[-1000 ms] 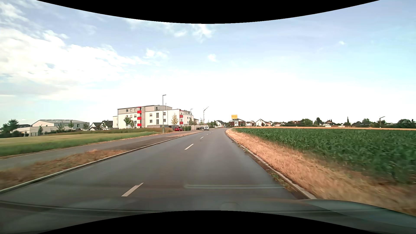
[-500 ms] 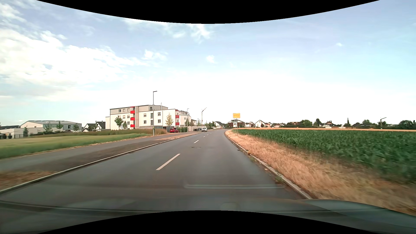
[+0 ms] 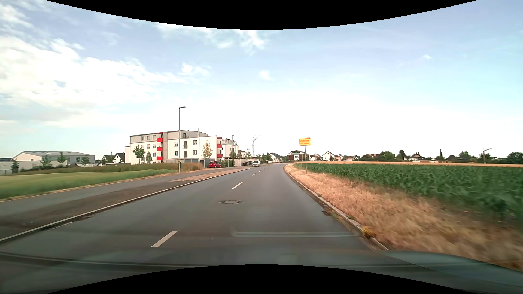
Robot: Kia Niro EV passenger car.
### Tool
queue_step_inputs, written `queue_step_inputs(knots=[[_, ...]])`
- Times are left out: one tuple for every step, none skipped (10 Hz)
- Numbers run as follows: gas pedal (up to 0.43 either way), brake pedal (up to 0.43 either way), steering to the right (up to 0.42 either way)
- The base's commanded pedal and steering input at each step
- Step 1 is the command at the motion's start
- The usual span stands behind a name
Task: Follow the waypoints while adhering to traffic rules and regulations
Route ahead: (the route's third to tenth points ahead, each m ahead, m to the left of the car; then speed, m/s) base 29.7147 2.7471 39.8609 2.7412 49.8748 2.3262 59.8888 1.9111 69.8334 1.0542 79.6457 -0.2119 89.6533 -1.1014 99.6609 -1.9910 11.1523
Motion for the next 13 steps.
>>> queue_step_inputs(knots=[[0.110,0.000,-0.004],[0.110,0.000,-0.003],[0.110,0.000,-0.001],[0.110,0.000,-0.001],[0.118,0.000,-0.006],[0.138,0.000,-0.007],[0.157,0.000,-0.006],[0.157,0.000,-0.004],[0.157,0.000,0.000],[0.157,0.000,0.001],[0.157,0.000,0.001],[0.157,0.000,0.003],[0.157,0.000,0.004]])
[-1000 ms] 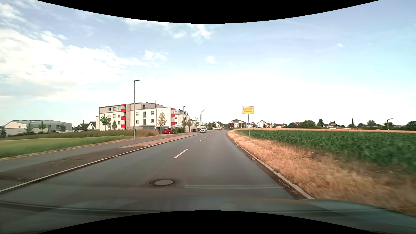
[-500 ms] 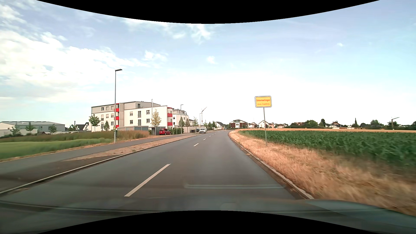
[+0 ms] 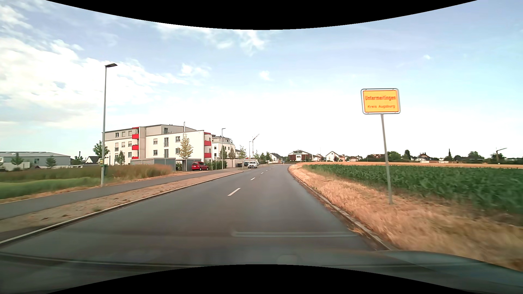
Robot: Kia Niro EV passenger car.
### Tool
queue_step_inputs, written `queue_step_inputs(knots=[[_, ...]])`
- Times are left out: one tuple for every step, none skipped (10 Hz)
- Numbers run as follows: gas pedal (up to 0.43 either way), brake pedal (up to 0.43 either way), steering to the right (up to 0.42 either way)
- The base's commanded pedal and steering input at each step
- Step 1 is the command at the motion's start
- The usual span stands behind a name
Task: Follow the waypoints while adhering to traffic rules and regulations
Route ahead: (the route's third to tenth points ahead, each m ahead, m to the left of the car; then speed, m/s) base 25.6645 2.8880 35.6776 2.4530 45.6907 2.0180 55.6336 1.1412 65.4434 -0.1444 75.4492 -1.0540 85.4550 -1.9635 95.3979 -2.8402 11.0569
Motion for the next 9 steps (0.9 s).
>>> queue_step_inputs(knots=[[0.157,0.000,0.005],[0.157,0.000,0.006],[0.157,0.000,0.006],[0.157,0.000,0.006],[0.157,0.000,0.006],[0.157,0.000,0.006],[0.157,0.000,0.005],[0.157,0.000,0.005],[0.157,0.000,0.005]])
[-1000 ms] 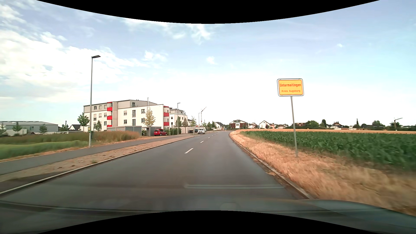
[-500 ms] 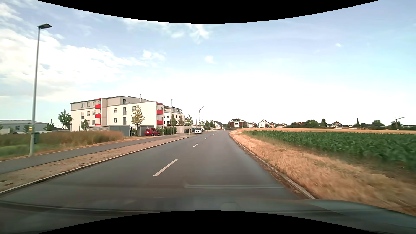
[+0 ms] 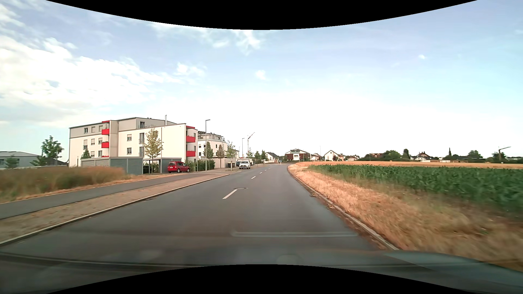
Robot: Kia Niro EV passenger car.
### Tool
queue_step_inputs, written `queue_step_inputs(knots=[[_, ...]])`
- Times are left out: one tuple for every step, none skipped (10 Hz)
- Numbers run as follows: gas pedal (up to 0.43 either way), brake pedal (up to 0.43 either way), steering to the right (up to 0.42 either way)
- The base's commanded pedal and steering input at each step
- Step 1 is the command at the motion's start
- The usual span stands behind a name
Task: Follow the waypoints while adhering to traffic rules and regulations
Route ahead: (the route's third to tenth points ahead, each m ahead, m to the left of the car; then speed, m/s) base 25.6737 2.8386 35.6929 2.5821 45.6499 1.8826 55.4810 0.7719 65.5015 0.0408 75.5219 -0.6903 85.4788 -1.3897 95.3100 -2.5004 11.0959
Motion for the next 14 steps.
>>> queue_step_inputs(knots=[[0.157,0.000,0.005],[0.157,0.000,0.005],[0.157,0.000,0.005],[0.157,0.000,0.005],[0.150,0.000,0.005],[0.150,0.000,0.004],[0.150,0.000,0.004],[0.150,0.000,0.004],[0.150,0.000,0.004],[0.150,0.000,0.004],[0.150,0.000,0.004],[0.150,0.000,0.003],[0.150,0.000,0.004],[0.150,0.000,0.003]])
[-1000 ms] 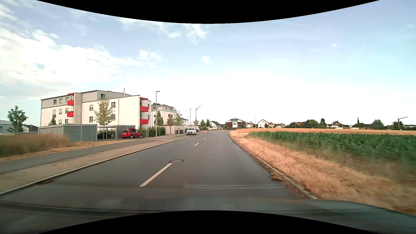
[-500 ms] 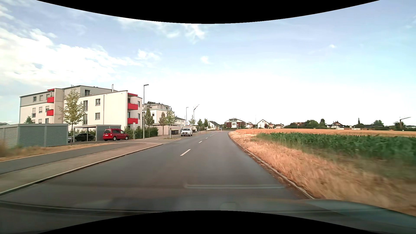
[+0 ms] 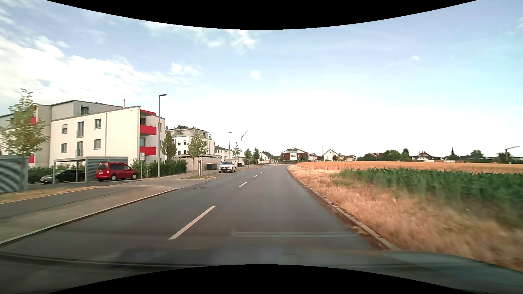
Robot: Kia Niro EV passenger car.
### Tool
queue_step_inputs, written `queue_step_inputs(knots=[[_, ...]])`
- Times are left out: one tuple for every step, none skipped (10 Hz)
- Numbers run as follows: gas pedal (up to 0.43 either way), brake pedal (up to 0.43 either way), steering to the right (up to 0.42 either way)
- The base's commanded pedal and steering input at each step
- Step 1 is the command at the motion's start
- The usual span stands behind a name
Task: Follow the waypoints while adhering to traffic rules and regulations
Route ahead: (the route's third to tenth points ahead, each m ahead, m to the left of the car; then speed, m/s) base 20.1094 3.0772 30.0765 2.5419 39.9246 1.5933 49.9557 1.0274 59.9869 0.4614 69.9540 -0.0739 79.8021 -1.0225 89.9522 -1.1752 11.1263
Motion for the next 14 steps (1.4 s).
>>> queue_step_inputs(knots=[[0.150,0.000,0.004],[0.150,0.000,0.004],[0.150,0.000,0.003],[0.150,0.000,0.004],[0.138,0.000,0.004],[0.130,0.000,0.004],[0.130,0.000,0.004],[0.130,0.000,0.004],[0.118,0.000,0.004],[0.118,0.000,0.003],[0.118,0.000,0.004],[0.118,0.000,0.003],[0.110,0.000,0.003],[0.110,0.000,0.004]])
